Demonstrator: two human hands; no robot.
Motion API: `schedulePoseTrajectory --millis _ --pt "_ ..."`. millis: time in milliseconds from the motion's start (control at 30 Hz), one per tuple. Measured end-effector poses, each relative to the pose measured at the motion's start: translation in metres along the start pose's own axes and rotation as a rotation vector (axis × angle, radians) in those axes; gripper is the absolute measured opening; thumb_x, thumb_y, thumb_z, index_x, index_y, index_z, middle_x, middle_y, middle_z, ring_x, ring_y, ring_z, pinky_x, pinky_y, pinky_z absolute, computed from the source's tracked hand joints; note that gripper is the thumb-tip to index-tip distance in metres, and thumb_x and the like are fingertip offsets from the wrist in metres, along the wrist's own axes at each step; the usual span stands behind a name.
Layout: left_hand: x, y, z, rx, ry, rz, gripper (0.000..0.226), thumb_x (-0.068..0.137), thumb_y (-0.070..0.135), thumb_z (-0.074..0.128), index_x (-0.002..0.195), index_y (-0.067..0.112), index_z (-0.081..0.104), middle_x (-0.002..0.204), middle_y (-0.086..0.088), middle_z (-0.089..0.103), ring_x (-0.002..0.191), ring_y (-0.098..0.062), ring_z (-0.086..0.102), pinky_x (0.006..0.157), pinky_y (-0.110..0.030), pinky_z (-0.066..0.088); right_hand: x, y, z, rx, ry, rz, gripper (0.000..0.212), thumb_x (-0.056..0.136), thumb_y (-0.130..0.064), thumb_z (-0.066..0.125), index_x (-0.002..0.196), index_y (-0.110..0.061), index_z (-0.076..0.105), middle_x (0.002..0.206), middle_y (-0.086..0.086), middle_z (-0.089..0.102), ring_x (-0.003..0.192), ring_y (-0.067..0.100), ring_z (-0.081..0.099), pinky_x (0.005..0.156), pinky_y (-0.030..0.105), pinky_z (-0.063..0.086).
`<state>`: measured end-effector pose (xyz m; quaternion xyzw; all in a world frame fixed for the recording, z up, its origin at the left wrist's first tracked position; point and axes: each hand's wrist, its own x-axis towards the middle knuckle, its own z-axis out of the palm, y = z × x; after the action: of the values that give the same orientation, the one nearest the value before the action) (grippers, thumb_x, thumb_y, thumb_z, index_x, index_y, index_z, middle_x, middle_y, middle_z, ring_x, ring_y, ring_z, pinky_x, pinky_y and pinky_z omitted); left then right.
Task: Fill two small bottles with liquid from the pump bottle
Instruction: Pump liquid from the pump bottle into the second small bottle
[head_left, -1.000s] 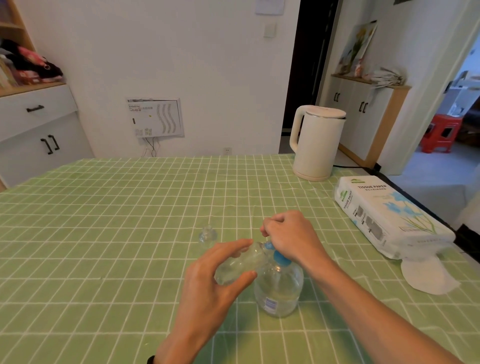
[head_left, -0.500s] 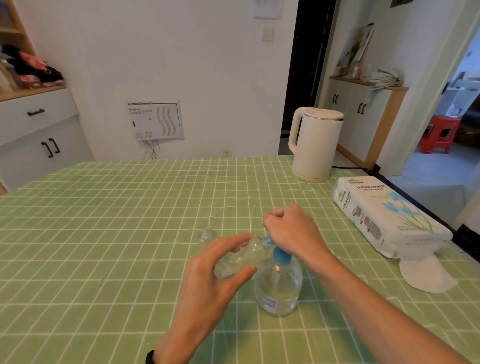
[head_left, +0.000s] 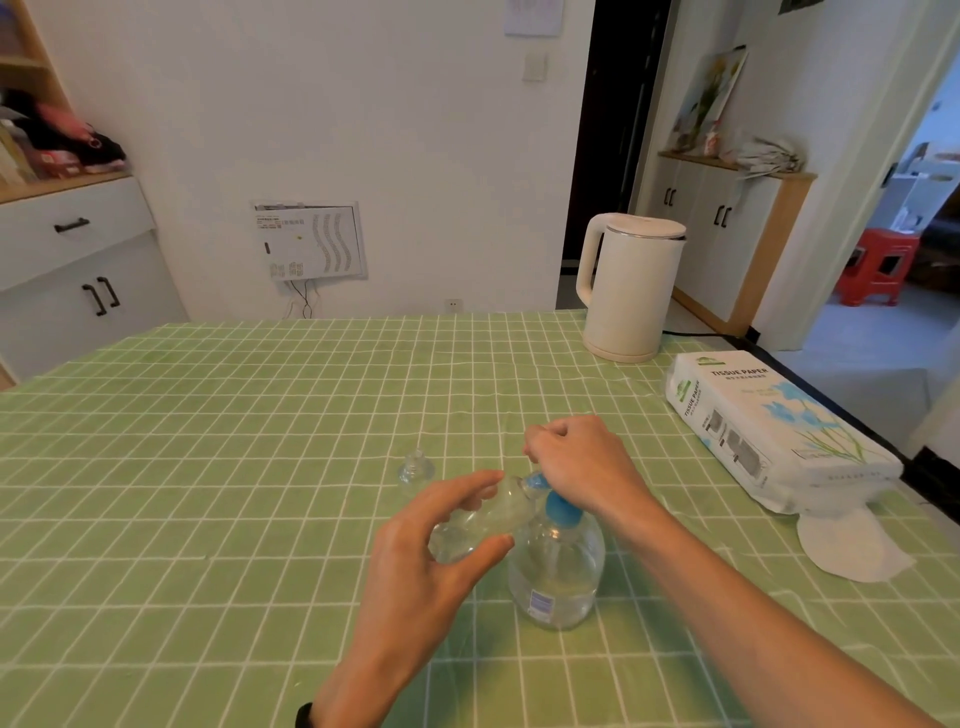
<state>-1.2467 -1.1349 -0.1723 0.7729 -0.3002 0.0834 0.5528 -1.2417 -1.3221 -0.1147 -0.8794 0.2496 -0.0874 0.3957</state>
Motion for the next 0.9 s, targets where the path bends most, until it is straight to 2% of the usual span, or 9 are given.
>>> schedulePoseTrajectory --millis 133,233,367,500,567,633,700,800,900 --pt "0.003 0.002 -0.001 0.017 0.0 0.015 0.053 0.078 0.029 0.088 0.125 0.043 0.07 0.114 0.026 0.074 0.112 -0.002 0.068 0.093 -0.006 0.044 0.0 -0.003 -0.005 0.015 -0.011 -0.038 0.037 0.098 -0.029 0.059 0.07 -0.005 0.061 0.06 0.003 0.048 0.062 0.023 0.044 0.067 0.036 0.04" --pt "0.002 0.001 0.0 0.008 0.008 0.019 0.052 0.078 0.03 0.087 0.125 0.042 0.07 0.114 0.025 0.075 0.112 -0.001 0.068 0.093 -0.006 0.043 0.001 0.0 -0.003 0.05 -0.01 -0.028 0.038 0.099 -0.029 0.058 0.102 0.005 0.077 0.075 0.012 0.069 0.069 0.032 0.061 0.07 0.039 0.051" --pt "0.0 -0.002 0.003 0.013 0.013 -0.001 0.052 0.078 0.027 0.088 0.125 0.043 0.07 0.114 0.027 0.074 0.112 0.0 0.068 0.092 -0.004 0.043 0.002 0.006 0.003 0.034 0.029 -0.007 0.035 0.097 -0.026 0.059 0.098 0.004 0.076 0.065 0.004 0.054 0.064 0.021 0.048 0.068 0.035 0.041" --pt "-0.002 -0.006 0.005 0.016 0.009 -0.021 0.055 0.077 0.025 0.089 0.125 0.044 0.07 0.113 0.025 0.075 0.109 -0.002 0.069 0.09 -0.005 0.044 0.001 0.009 0.006 0.031 0.033 0.0 0.036 0.097 -0.028 0.059 0.097 0.003 0.078 0.069 0.016 0.064 0.065 0.021 0.05 0.068 0.037 0.044" --pt "-0.002 -0.006 0.004 0.021 0.01 -0.022 0.055 0.077 0.025 0.089 0.125 0.045 0.07 0.112 0.025 0.076 0.109 -0.003 0.069 0.09 -0.005 0.044 -0.001 0.008 0.005 0.02 0.043 -0.015 0.037 0.098 -0.029 0.058 0.097 0.002 0.078 0.073 0.017 0.071 0.065 0.022 0.054 0.07 0.042 0.052" --pt "-0.002 -0.005 0.003 0.018 0.007 -0.024 0.056 0.077 0.025 0.089 0.125 0.045 0.069 0.113 0.024 0.076 0.11 -0.004 0.069 0.091 -0.006 0.044 -0.003 0.006 0.004 0.028 0.045 -0.018 0.04 0.101 -0.032 0.055 0.099 0.001 0.079 0.092 0.017 0.081 0.073 0.028 0.069 0.085 0.047 0.061" --pt "-0.002 -0.003 0.002 0.011 0.003 -0.022 0.055 0.078 0.025 0.089 0.125 0.046 0.069 0.113 0.024 0.075 0.11 -0.004 0.069 0.092 -0.005 0.043 -0.004 0.004 0.002 0.051 0.034 -0.017 0.047 0.103 -0.036 0.051 0.103 0.001 0.079 0.104 0.015 0.082 0.095 0.035 0.077 0.094 0.049 0.06" --pt "0.002 0.001 0.0 0.018 0.012 0.002 0.054 0.078 0.024 0.089 0.124 0.045 0.07 0.113 0.025 0.075 0.111 -0.003 0.068 0.092 -0.005 0.043 -0.002 -0.001 -0.003 0.074 0.025 -0.054 0.055 0.106 -0.042 0.046 0.108 0.004 0.076 0.109 0.018 0.08 0.106 0.038 0.075 0.098 0.053 0.059" --pt "0.004 0.004 -0.001 0.031 0.013 0.013 0.054 0.078 0.026 0.089 0.125 0.045 0.069 0.114 0.028 0.074 0.111 0.0 0.067 0.092 -0.004 0.043 0.0 -0.003 -0.006 0.101 0.004 -0.101 0.053 0.107 -0.041 0.048 0.101 0.002 0.078 0.101 0.014 0.082 0.101 0.035 0.077 0.097 0.051 0.06"
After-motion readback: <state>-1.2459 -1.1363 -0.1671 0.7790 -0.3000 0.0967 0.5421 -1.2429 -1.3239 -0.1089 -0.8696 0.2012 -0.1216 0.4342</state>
